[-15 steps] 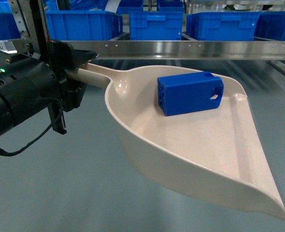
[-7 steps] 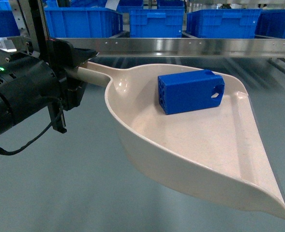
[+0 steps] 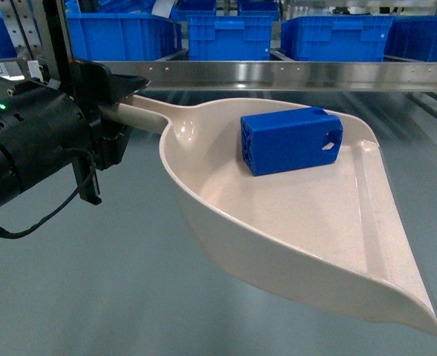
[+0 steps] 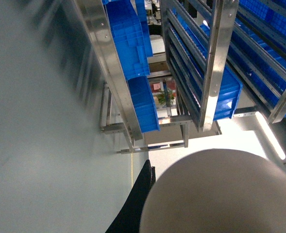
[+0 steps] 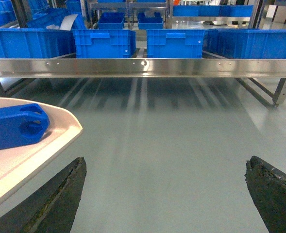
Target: Place part in tray to right shelf
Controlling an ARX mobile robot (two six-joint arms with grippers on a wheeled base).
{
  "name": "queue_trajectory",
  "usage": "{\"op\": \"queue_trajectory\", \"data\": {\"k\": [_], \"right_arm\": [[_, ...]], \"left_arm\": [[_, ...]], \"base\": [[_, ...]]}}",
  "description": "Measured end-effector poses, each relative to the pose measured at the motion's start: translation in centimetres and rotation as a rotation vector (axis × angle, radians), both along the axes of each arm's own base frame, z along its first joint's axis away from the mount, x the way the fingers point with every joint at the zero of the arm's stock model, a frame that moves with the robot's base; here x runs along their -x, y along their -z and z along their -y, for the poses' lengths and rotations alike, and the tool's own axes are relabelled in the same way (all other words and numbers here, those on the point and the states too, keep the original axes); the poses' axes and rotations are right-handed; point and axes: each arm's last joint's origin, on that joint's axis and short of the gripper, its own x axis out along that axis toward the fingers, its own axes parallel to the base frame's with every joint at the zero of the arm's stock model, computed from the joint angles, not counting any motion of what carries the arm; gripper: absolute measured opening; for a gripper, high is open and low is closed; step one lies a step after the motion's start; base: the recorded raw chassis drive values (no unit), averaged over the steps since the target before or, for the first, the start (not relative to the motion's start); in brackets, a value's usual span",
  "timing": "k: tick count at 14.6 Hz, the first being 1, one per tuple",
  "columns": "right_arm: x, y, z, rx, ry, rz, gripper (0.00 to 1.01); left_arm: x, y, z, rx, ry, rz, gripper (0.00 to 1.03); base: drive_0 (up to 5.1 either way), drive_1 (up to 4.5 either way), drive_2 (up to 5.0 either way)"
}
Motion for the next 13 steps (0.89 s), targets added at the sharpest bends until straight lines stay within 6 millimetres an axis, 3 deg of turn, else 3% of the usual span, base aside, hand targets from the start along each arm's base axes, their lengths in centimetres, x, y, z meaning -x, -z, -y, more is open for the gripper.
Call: {"op": "queue_trajectory", "data": {"k": [13], "right_arm": [[0.0,-0.01,0.0,0.0,0.0,0.002,0.98]], "left_arm": [[0.0,-0.03,0.0,0.002,0.001,0.003,0.12]], "base": [[2.9,1.98,-5.0]]}}
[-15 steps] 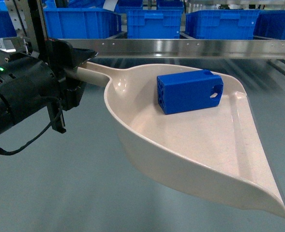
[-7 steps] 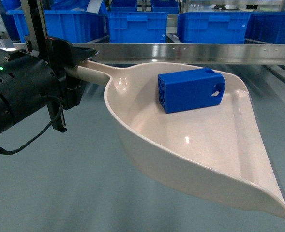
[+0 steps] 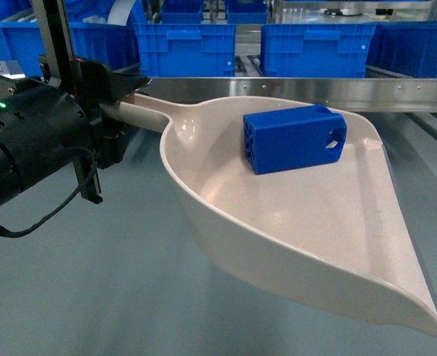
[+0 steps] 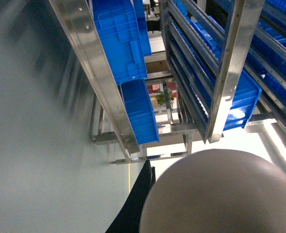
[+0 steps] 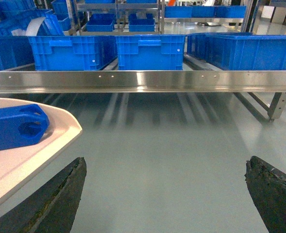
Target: Place part in tray to right shelf
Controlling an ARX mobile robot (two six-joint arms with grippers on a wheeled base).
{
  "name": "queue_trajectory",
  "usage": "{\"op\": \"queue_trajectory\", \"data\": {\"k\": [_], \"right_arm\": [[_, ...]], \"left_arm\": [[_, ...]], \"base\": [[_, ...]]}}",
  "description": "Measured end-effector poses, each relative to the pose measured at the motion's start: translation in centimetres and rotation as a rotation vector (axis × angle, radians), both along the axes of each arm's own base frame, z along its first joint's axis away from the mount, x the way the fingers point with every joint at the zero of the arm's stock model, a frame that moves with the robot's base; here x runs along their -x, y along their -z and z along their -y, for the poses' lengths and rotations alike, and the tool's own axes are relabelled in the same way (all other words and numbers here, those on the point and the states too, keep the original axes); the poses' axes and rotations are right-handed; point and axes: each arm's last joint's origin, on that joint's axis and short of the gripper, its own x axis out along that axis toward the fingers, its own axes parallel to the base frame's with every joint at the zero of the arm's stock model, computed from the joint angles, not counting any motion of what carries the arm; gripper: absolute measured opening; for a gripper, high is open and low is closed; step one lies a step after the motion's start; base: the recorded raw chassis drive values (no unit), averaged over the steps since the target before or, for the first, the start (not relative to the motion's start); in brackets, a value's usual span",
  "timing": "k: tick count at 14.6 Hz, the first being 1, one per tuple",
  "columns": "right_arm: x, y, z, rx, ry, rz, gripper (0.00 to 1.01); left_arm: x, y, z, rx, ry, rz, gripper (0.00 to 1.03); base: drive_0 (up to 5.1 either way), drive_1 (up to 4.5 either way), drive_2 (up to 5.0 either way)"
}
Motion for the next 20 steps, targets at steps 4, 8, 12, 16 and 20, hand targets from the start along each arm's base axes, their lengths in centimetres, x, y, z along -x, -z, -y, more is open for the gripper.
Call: {"op": "queue_trajectory", "data": {"k": [4,8,12,16,20], "right_arm": [[0.0,0.0,0.0,0.0,0.0,0.0,0.98],[0.0,0.03,0.0,0.0,0.0,-0.003,0.98],[0.02,-0.02,0.0,0.0,0.0,0.002,0.98],[0.0,0.0,0.0,0.0,0.0,0.0,0.98],[0.0,0.01,0.0,0.0,0.0,-0.001,0.98]], "left_arm": [[0.0,0.03,0.0,-0.002,0.0,-0.002,0.12],[0.05,0.03,0.17,0.0,0.007,-0.003,0.12],[0.04,0.01,0.14,0.0,0.006,-0.001,0.12],[0.02,0.04,0.09,-0.001,0.002,-0.004,0.12],[0.02,0.06,0.06,-0.003,0.002,-0.007,0.12]], "base": [[2.9,2.14,-4.9],[0.1,3.9,-3.8],[0.2,4.42,-4.0],[0.0,4.32,-4.3],[0.0,4.38,-4.3]]}}
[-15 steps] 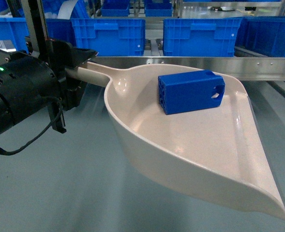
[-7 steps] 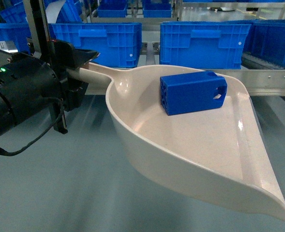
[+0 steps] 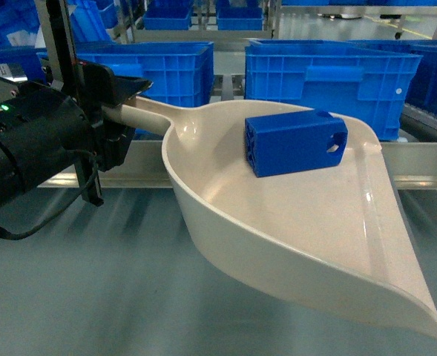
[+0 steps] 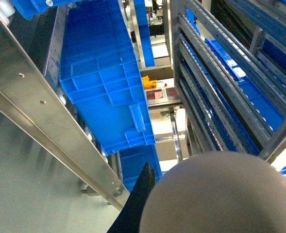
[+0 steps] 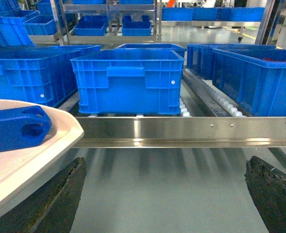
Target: Place part in tray to right shelf
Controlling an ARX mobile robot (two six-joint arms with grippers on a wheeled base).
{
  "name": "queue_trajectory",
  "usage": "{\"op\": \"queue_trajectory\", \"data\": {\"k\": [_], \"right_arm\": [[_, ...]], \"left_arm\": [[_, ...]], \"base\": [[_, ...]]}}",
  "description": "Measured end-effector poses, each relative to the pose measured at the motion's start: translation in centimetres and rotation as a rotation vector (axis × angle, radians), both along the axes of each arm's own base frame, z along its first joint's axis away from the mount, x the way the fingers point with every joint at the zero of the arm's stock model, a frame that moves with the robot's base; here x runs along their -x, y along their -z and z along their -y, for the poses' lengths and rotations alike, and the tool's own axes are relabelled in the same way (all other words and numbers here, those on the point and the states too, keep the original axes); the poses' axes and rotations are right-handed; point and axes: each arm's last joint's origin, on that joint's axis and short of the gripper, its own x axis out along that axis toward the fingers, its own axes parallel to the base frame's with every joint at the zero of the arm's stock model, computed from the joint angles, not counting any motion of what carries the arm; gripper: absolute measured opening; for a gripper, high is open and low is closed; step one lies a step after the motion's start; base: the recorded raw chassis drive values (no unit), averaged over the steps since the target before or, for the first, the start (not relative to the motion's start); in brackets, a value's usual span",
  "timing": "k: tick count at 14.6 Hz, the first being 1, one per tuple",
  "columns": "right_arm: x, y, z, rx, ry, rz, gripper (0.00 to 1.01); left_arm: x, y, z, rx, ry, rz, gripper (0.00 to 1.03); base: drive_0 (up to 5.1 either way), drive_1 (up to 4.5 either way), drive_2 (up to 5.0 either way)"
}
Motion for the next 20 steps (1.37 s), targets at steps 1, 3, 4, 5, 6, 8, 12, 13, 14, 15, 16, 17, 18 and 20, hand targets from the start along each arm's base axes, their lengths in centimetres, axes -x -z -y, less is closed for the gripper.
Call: {"op": "queue_trajectory", "data": {"k": [1,3,4,5,6,8,12,13,14,15,16,17,18,20], "right_arm": [[0.0,0.01,0.0,0.0,0.0,-0.001,0.98],[0.0,-0.01,0.0,0.0,0.0,0.001,0.98],[0.0,0.02,0.01,0.0,0.001,-0.002,0.98],[0.0,0.03,0.0,0.0,0.0,-0.003,0.98],[0.0,-0.02,0.0,0.0,0.0,0.002,0.98],[0.0,0.0,0.0,0.0,0.0,0.0,0.98],[0.0,0.0,0.0,0.0,0.0,0.0,0.98],[0.0,0.0,0.0,0.0,0.0,0.0,0.98],[0.0,0.0,0.0,0.0,0.0,0.0,0.98],[0.0,0.0,0.0,0.0,0.0,0.0,0.98],[0.0,0.0,0.0,0.0,0.0,0.0,0.98],[0.0,0.0,0.0,0.0,0.0,0.0,0.98],[0.0,0.0,0.0,0.0,0.0,0.0,0.98],[0.0,0.0,0.0,0.0,0.0,0.0,0.98]], "left_arm": [[0.0,-0.03,0.0,0.0,0.0,0.004,0.12],[0.0,-0.07,0.01,0.001,0.002,0.005,0.12],[0.0,-0.08,0.0,0.0,-0.001,0.007,0.12],[-0.01,-0.06,-0.01,0.001,-0.002,0.005,0.12],[-0.01,-0.06,-0.01,0.001,0.0,0.004,0.12],[0.0,-0.06,0.0,0.001,0.001,0.005,0.12],[-0.03,-0.07,-0.07,0.001,-0.005,0.006,0.12],[-0.03,-0.08,-0.07,0.001,-0.005,0.006,0.12],[-0.03,-0.08,-0.07,0.001,-0.006,0.006,0.12],[-0.03,-0.08,-0.07,0.001,-0.005,0.006,0.12],[-0.03,-0.08,-0.07,0.001,-0.005,0.006,0.12],[-0.03,-0.08,-0.07,0.001,-0.005,0.006,0.12],[-0.03,-0.08,-0.07,0.001,-0.005,0.006,0.12],[-0.03,-0.08,-0.07,0.001,-0.005,0.006,0.12]], "base": [[0.1,4.45,-4.2],[0.0,4.34,-4.3],[0.0,4.32,-4.3],[-0.1,4.25,-4.4],[0.0,4.37,-4.3],[0.0,3.78,-3.9],[0.0,0.0,0.0],[0.0,0.0,0.0],[0.0,0.0,0.0],[0.0,0.0,0.0],[0.0,0.0,0.0],[0.0,0.0,0.0],[0.0,0.0,0.0],[0.0,0.0,0.0]]}}
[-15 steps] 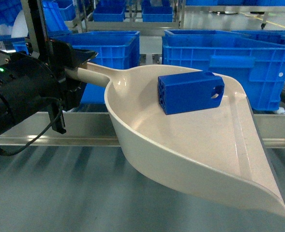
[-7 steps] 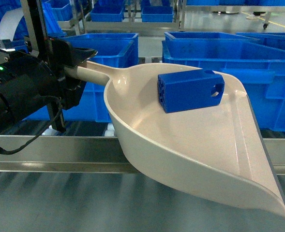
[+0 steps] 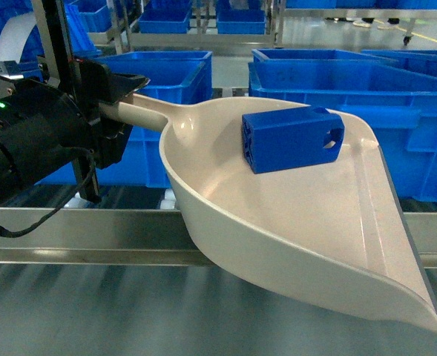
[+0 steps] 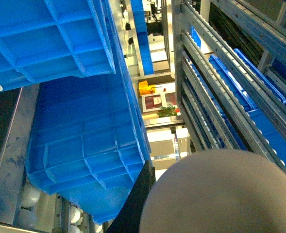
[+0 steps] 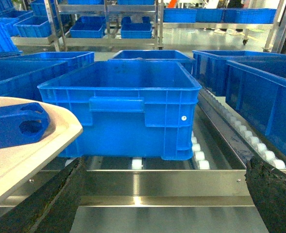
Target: Place part in tray to right shelf
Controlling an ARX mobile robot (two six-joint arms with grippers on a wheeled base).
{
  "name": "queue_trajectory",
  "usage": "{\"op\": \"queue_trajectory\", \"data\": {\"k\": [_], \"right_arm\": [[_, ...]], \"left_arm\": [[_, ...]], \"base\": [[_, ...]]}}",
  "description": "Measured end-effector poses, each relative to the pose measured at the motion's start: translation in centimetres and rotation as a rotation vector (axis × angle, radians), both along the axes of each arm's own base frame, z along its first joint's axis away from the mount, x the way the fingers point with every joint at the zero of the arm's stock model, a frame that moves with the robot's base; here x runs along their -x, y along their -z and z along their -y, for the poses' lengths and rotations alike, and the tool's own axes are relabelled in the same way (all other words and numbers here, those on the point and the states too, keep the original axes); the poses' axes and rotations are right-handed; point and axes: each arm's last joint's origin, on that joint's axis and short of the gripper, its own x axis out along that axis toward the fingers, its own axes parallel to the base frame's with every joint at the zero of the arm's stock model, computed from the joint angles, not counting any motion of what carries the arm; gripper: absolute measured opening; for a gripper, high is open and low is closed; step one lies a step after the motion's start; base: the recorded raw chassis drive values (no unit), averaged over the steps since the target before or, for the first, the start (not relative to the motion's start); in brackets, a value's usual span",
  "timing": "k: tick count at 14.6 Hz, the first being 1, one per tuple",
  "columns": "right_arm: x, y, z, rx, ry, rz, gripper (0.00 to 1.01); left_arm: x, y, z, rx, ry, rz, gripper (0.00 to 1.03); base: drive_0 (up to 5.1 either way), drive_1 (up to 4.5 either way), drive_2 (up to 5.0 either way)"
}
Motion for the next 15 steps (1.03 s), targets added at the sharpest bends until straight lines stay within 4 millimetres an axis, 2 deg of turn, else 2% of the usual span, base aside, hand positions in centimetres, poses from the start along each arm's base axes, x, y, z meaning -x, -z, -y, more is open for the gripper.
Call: {"op": "queue_trajectory", "data": {"k": [15], "right_arm": [[0.0,0.0,0.0,0.0,0.0,0.0,0.98]], "left_arm": [[0.0,0.0,0.0,0.0,0.0,0.0,0.12]], "base": [[0.0,0.0,0.0]]}}
